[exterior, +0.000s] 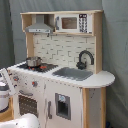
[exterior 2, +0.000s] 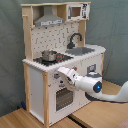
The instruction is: Play with the kitchen
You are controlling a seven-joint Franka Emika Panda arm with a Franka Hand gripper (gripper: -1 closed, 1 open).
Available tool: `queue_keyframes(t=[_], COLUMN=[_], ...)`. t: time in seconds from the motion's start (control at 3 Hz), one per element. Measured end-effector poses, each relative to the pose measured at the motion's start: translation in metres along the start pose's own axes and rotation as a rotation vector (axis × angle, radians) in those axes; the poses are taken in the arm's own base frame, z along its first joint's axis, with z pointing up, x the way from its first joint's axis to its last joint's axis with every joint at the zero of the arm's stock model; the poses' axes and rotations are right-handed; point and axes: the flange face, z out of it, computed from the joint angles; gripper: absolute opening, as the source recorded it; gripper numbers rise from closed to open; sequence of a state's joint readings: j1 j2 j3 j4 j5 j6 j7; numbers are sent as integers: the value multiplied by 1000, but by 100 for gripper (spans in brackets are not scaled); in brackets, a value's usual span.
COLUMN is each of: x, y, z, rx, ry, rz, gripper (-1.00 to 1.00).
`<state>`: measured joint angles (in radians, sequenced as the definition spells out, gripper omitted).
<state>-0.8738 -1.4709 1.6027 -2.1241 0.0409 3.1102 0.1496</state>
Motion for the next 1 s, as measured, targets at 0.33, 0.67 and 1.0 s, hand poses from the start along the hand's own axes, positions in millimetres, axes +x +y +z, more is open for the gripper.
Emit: queue_keyframes(t=[0.33, 0.67, 1.0], x=[17, 27, 24], y=[12, 7, 0], z=[-25, -53, -82], rx=[-22, -24, -32], ry=[14, 8, -4], rz=[-55, -101, -121], gripper=[100, 100, 100])
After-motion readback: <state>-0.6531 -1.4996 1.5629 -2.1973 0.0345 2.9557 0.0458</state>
